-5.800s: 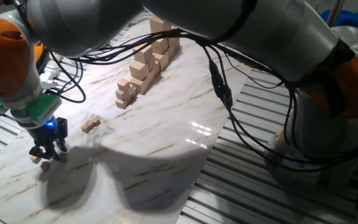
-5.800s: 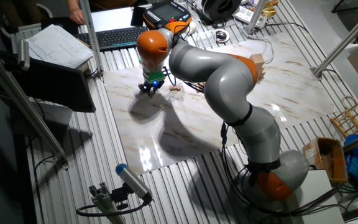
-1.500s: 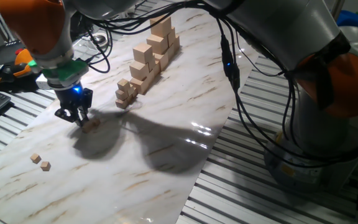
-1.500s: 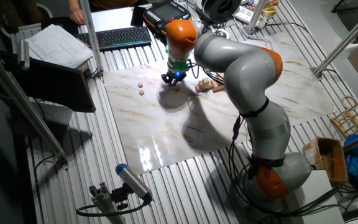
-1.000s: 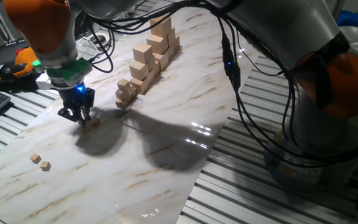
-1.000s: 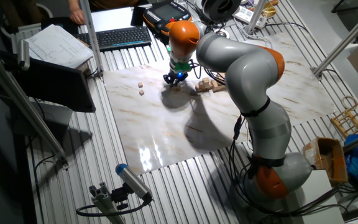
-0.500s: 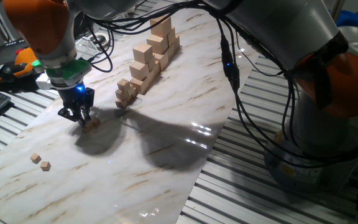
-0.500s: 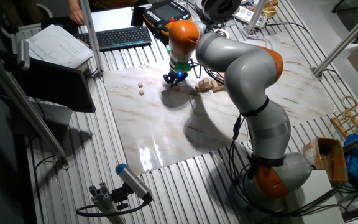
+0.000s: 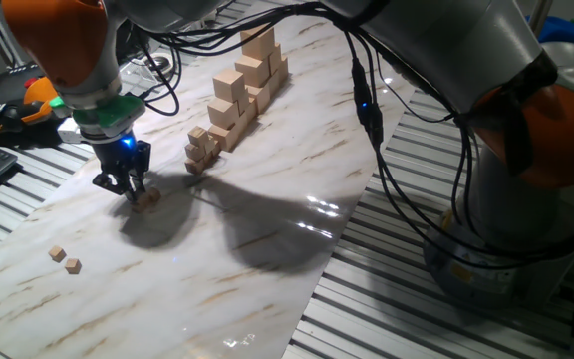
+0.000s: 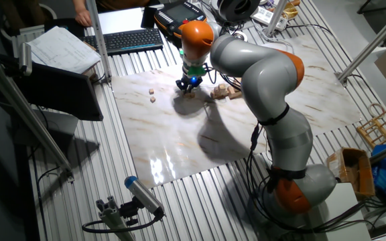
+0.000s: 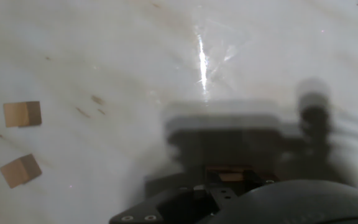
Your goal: Stack the blocks into a pyramid shape
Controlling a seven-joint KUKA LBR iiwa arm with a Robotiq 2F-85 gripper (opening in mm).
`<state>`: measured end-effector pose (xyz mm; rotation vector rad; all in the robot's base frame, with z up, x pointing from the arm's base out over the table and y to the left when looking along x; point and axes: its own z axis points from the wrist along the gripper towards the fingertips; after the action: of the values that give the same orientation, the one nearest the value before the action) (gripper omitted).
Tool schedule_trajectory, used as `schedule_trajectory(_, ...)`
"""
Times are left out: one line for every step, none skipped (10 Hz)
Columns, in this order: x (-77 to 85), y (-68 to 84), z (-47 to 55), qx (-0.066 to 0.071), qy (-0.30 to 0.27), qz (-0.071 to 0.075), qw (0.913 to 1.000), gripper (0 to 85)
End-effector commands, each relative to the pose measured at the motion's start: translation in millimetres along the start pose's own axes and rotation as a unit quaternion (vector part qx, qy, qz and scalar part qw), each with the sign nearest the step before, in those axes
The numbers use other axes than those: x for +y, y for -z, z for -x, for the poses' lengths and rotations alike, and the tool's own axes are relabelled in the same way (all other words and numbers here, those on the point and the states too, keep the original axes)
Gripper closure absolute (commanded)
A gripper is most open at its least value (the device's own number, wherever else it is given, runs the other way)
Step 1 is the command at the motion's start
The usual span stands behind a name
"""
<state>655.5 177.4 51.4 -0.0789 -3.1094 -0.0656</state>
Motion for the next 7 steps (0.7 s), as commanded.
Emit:
schedule_trajectory(0.3,0.3,0.1,0.000,0.000,-0.001,1.0000,68.0)
schedule_trajectory(0.9,0.6,0.4,0.000,-0.001,-0.002,1.0000,68.0)
schedule_trajectory(1.0,0.7,0.4,0.000,0.000,-0.003,1.0000,68.0)
schedule_trajectory(1.0,0.7,0.5,0.000,0.000,-0.004,1.0000,68.0)
schedule_trajectory(0.8,0.8,0.5,-0.001,0.000,-0.005,1.0000,68.0)
schedule_trajectory(0.6,1.0,0.4,-0.001,0.000,-0.005,1.0000,68.0)
schedule_trajectory(0.4,1.1,0.3,-0.001,0.000,-0.006,1.0000,68.0)
